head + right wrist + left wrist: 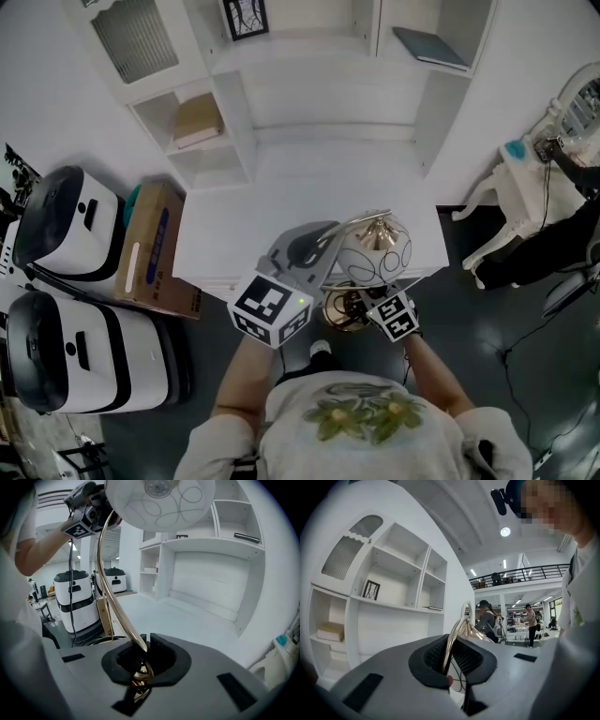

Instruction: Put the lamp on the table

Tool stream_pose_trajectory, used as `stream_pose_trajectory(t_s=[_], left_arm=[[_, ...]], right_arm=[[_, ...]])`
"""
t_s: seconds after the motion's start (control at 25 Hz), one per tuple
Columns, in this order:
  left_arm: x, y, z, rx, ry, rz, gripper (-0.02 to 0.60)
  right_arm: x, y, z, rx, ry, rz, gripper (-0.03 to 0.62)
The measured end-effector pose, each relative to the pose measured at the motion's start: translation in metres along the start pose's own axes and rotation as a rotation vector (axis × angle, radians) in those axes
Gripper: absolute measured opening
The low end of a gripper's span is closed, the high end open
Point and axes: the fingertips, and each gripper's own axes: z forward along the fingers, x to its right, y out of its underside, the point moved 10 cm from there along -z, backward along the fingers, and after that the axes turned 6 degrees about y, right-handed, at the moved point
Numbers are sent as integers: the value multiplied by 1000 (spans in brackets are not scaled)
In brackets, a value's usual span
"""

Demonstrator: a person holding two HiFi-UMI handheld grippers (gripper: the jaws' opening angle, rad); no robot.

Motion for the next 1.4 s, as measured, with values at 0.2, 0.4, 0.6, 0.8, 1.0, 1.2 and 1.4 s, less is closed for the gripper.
stream_pose_trajectory(t_s=[0.2,0.4,0.6,0.8,1.0,1.2,1.4], left_arm=[[-28,-1,-5,8,-2,-4,29],[-49,0,-12,5,45,7,29],[-64,0,-20,6,32,18,29],[-79,1,-31,22,-13,-6,29],[-77,3,-38,25,-42,9,29],[-80,8,-46,16,-65,-6,29],[-83,7,-49,7,-84,4,29]], right_arm=[[1,-16,22,-7,8,-15,43],[0,-28,42,-22,25,-36,41],[-2,-39,58,-21,44,-47,41],[-8,-48,68,-21,48,-56,41],[-13,-49,72,-22,32,-59,41],[-21,-48,78,-26,12,-63,41],[-25,-52,86,-19,-7,-62,41]])
